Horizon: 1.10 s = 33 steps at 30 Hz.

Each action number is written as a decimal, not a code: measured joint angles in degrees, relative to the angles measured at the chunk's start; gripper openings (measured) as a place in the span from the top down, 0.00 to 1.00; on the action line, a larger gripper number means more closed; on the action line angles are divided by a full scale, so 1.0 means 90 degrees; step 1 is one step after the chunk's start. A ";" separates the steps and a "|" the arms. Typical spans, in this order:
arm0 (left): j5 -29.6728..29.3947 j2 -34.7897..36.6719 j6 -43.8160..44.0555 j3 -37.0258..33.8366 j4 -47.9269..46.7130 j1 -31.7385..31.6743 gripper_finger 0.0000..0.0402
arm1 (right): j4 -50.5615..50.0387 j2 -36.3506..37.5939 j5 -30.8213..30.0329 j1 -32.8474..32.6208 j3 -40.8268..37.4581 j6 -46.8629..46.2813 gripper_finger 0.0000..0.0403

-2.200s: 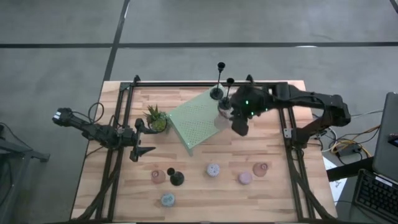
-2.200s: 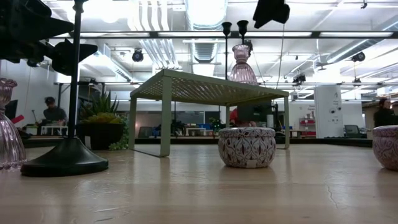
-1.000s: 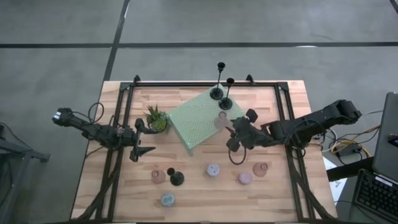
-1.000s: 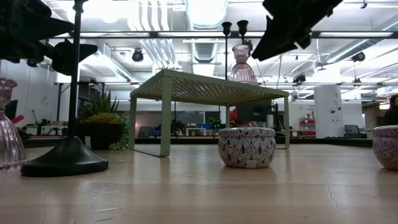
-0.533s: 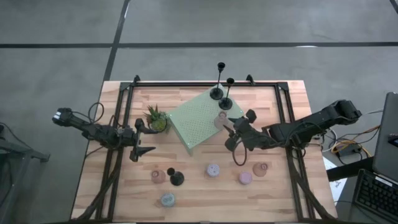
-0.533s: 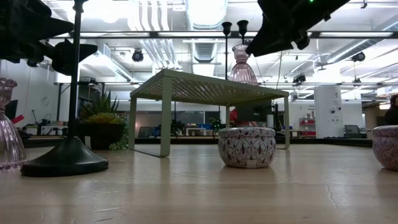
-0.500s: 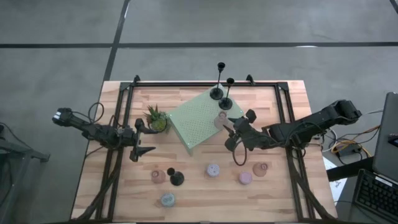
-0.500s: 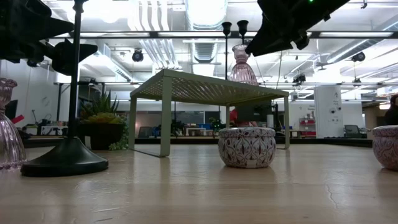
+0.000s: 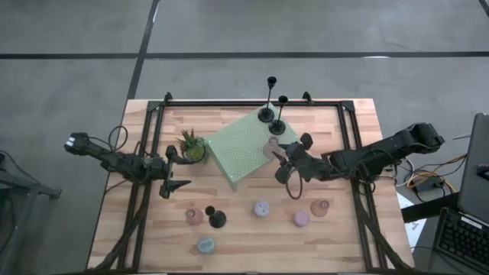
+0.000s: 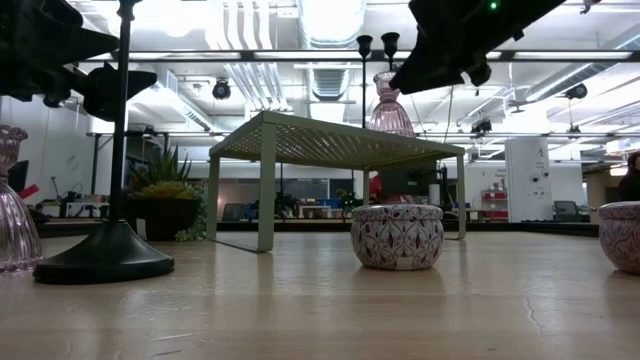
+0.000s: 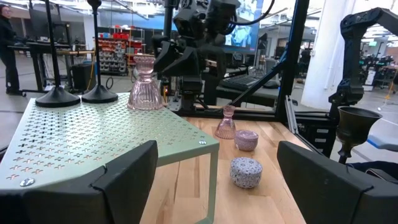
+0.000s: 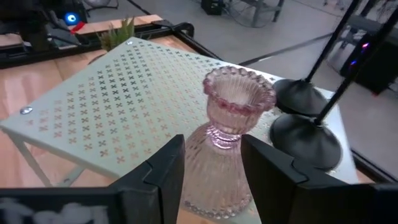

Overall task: Pick & Place candle stick holders
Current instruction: Put the bottom right pink glass candle holder on the shelf

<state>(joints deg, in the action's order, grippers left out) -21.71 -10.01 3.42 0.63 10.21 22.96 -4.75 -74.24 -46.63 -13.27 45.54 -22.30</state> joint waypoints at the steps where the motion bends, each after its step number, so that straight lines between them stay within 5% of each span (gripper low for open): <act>1: 0.0000 -0.0001 0.0000 0.0001 0.0000 0.0001 0.17 | 0.0021 0.0000 0.0023 0.0016 -0.0010 0.0000 0.64; 33: 0.0000 -0.0025 0.0000 -0.0001 0.0001 0.0000 0.17 | 0.1310 -0.0716 0.0070 0.0832 0.0000 0.0388 0.72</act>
<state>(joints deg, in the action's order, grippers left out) -21.71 -10.24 3.42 0.62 10.22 22.96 7.04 -80.68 -46.00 -5.78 45.54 -18.81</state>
